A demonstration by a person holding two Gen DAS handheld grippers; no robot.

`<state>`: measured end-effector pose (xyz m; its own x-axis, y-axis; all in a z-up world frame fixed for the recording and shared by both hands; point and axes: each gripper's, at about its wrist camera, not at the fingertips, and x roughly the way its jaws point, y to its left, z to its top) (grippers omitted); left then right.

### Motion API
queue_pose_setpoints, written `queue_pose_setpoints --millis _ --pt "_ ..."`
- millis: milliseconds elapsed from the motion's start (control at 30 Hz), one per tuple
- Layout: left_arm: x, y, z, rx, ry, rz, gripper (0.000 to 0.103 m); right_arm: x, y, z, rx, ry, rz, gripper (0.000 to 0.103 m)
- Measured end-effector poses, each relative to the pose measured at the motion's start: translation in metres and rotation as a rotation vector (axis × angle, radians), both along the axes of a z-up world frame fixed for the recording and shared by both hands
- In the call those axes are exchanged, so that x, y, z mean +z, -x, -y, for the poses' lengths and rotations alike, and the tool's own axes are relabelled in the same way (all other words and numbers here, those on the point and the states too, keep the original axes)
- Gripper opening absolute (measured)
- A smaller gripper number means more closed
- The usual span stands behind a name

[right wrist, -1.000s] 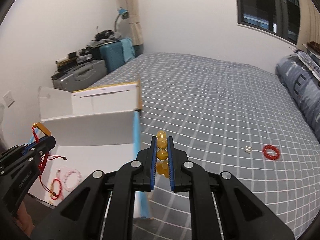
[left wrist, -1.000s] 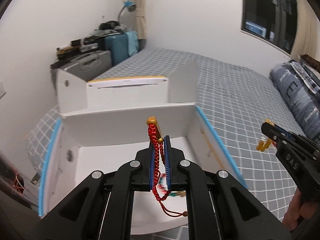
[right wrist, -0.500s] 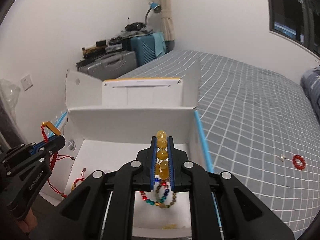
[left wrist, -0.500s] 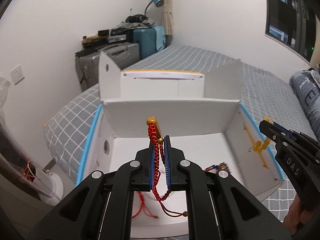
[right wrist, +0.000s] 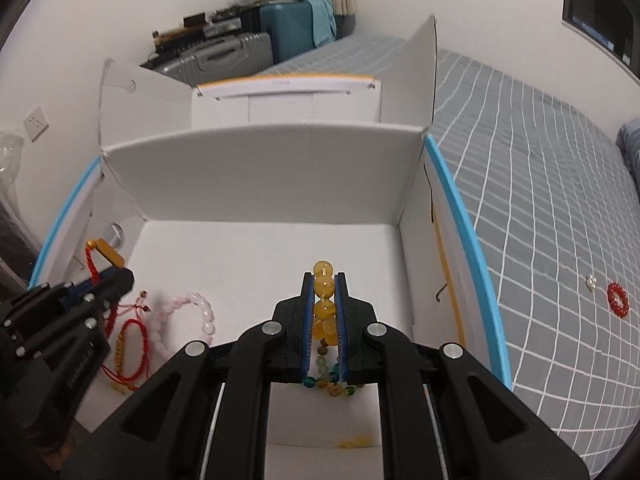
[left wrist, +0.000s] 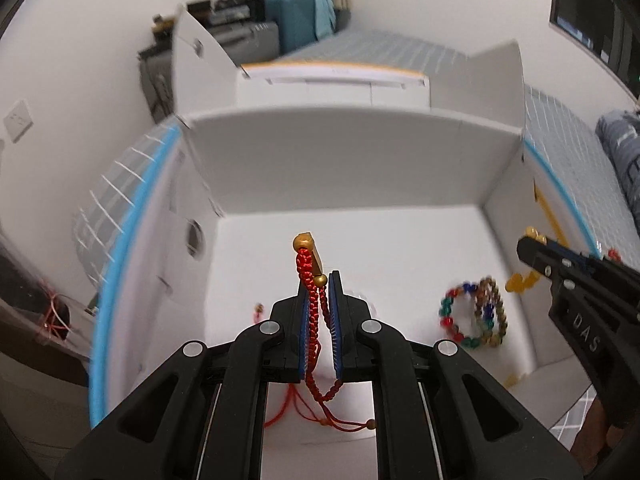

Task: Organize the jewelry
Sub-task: 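Open both tools to drop the items into the box, then move both tools back over the pearl earrings and red bead bracelet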

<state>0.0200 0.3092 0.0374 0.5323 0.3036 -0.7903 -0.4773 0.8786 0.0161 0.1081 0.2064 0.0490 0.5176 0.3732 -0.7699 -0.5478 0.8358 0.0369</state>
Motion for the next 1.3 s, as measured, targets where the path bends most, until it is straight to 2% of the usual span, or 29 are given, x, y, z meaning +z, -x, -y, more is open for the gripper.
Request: queue_pose_setpoints --millis 400,500,633,833,933,1067,1167,1300 --pt "0.002 0.002 0.0 0.022 -0.029 -0.002 0.012 -0.008 -0.008 -0.002 -0.012 0.015 -0.024 0.01" --pt "0.003 0.004 0.002 0.025 -0.03 0.004 0.024 -0.006 -0.008 -0.001 -0.01 0.012 -0.021 0.013" --pt "0.007 0.005 0.003 0.025 -0.038 0.018 0.042 0.002 -0.004 0.004 -0.014 -0.025 0.007 0.048" --pt "0.014 0.008 0.009 0.022 -0.056 0.044 0.068 0.021 0.001 0.016 -0.049 -0.073 0.076 0.078" --pt "0.02 0.01 0.013 0.016 -0.069 0.069 0.081 0.029 0.003 0.025 -0.067 -0.096 0.105 0.088" --pt "0.027 0.013 0.023 -0.006 -0.077 0.099 0.092 0.038 0.003 0.042 -0.102 -0.109 0.142 0.094" --pt "0.033 0.013 0.03 -0.019 -0.084 0.118 0.097 0.044 0.003 0.056 -0.129 -0.115 0.164 0.095" --pt "0.042 0.01 0.043 -0.039 -0.074 0.151 0.097 0.052 0.006 0.078 -0.161 -0.095 0.206 0.095"
